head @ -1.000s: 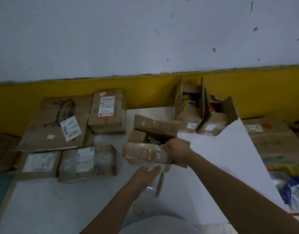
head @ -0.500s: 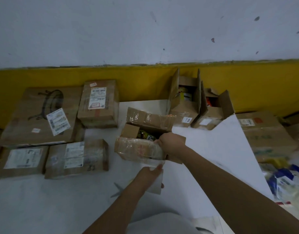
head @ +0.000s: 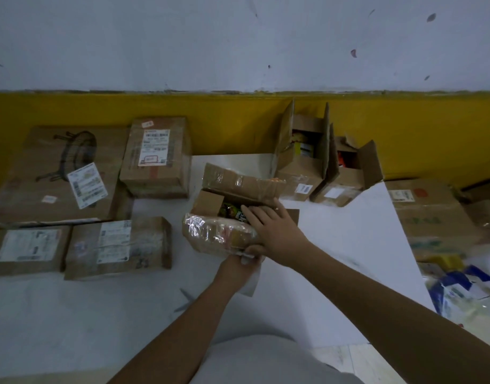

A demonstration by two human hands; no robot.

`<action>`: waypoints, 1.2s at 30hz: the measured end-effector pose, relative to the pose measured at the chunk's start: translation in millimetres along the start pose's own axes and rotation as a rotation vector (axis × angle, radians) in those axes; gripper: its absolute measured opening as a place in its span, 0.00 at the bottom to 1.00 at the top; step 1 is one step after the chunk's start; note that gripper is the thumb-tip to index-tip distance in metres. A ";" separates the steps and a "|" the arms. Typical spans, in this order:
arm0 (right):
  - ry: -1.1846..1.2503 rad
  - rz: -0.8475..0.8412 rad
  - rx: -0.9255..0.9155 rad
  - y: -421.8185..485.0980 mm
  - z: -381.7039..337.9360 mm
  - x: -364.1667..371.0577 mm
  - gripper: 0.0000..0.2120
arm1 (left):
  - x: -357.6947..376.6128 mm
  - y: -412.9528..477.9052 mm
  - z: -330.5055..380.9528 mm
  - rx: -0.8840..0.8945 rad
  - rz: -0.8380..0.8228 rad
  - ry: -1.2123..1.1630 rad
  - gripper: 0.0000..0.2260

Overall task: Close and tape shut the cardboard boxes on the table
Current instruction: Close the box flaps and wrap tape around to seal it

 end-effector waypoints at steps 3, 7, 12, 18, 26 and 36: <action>0.252 -0.108 0.071 12.1 13.9 16.8 0.27 | 3.0 -1.3 4.0 0.053 -0.008 -0.031 0.20; 0.182 -0.125 0.033 23.4 18.1 29.0 0.29 | 5.3 12.5 -9.3 0.113 0.019 -0.180 0.28; 0.024 0.092 -0.046 2.2 -6.2 16.0 0.39 | 7.1 9.2 -10.9 0.106 -0.044 -0.381 0.19; -0.053 -0.076 -0.026 -1.6 -6.6 51.1 0.41 | 19.1 -2.8 3.8 0.165 -0.179 -0.511 0.07; -0.145 -0.078 -0.072 5.1 -11.9 61.3 0.37 | 12.0 0.8 -10.6 0.162 -0.116 -0.146 0.14; 0.003 0.321 -0.100 -30.8 -87.6 -11.1 0.30 | -43.2 -17.5 -52.5 0.276 -0.025 -0.210 0.04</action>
Point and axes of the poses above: each hand's wrist, its own y-axis towards the middle knuckle, its own x-axis out of the palm, z = x × y, the point moved 9 cm from there along y, towards the middle knuckle, and after that the axes turned 10 degrees about -z, right-handed, at the moved point
